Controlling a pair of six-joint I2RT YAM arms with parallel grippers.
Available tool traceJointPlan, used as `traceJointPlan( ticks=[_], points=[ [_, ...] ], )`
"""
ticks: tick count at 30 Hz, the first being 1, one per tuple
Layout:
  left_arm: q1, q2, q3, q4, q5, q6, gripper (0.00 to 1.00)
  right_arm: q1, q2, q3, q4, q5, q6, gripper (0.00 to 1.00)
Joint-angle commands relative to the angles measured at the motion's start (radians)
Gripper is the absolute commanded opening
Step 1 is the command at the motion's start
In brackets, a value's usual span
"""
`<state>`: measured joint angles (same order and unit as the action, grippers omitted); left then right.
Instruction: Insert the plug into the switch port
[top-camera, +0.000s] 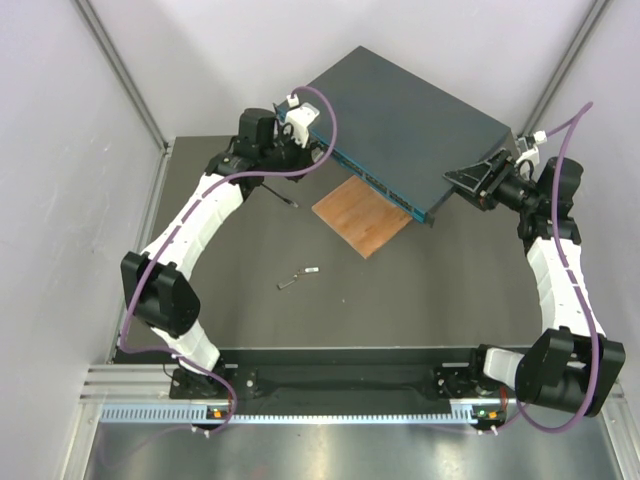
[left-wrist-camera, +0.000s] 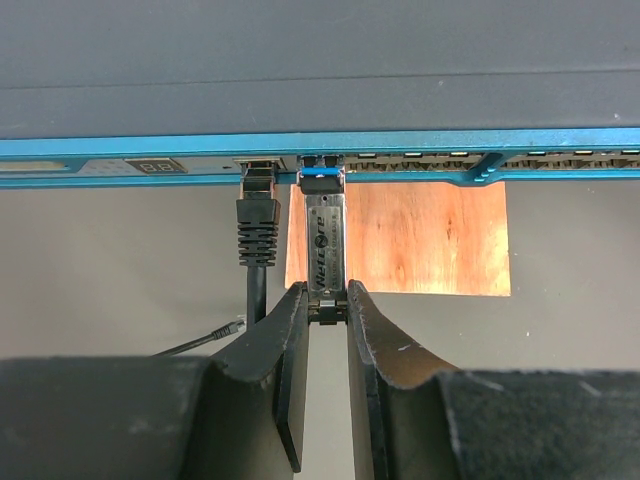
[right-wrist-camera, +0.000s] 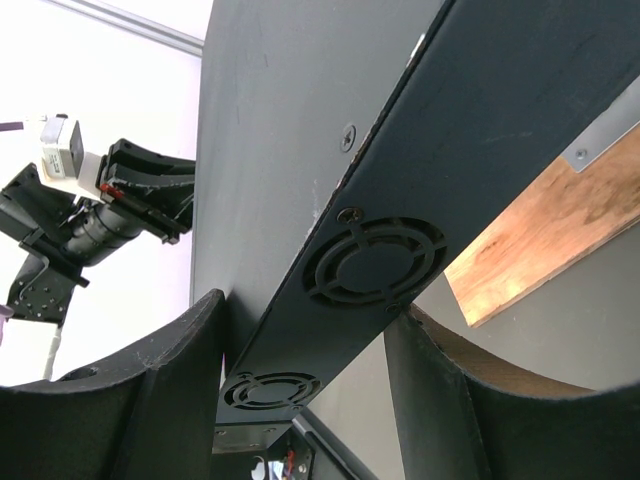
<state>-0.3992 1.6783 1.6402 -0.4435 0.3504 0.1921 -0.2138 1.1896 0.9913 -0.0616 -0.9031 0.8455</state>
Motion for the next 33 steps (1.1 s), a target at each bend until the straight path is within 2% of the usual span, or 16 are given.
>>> traceJointPlan(
  ticks=[1, 33],
  points=[
    [-0.015, -0.003, 0.063, 0.068, 0.052, 0.023, 0.00, 0.047, 0.028, 0.050, 0.072, 0.036, -0.118, 0.00],
    [-0.007, 0.006, 0.052, -0.038, 0.047, 0.064, 0.00, 0.047, 0.033, 0.055, 0.065, 0.036, -0.131, 0.00]
  ],
)
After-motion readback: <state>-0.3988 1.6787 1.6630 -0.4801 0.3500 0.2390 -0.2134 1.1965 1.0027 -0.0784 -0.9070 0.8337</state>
